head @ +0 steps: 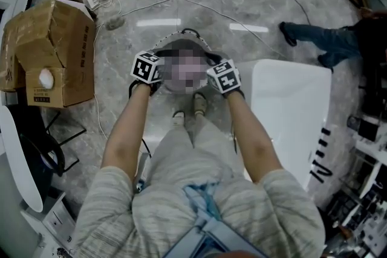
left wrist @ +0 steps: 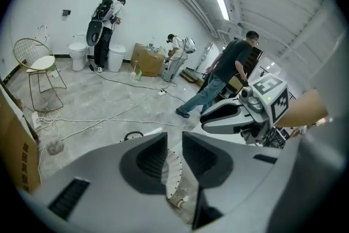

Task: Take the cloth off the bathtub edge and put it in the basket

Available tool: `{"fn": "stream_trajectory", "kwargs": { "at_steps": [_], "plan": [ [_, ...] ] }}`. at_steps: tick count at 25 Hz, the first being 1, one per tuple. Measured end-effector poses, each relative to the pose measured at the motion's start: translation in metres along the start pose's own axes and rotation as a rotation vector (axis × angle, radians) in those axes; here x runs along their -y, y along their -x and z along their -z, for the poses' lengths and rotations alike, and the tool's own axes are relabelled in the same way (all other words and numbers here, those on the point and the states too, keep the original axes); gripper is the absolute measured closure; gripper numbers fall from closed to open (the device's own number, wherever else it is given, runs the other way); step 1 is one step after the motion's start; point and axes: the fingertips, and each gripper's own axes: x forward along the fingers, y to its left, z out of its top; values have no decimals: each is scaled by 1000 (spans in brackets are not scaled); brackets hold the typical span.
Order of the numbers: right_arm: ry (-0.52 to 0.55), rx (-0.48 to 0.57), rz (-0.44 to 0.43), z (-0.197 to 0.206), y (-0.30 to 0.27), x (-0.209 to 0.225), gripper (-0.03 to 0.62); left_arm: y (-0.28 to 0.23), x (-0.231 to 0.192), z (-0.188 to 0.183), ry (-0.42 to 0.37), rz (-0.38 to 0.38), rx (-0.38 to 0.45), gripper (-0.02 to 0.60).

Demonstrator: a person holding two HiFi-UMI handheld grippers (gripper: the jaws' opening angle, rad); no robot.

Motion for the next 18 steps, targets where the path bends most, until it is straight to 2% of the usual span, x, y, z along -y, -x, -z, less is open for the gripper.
{"fn": "stream_trajectory", "kwargs": {
  "at_steps": [4,7,12,18],
  "plan": [
    [-15,63,5,-15,11,-3,545,9,9,-13,-5,15,61,514],
    [-42,133,-11,-34,26,-9,545,20,18,-31,-18,29,137,514],
    [-90,292,-40,-65,54,-14,545,48,37,-63,-72,55,290,514],
    [-67,389,-39,-85,89,-26,545,76,65,-82,-146,77,385,514]
  ]
}}
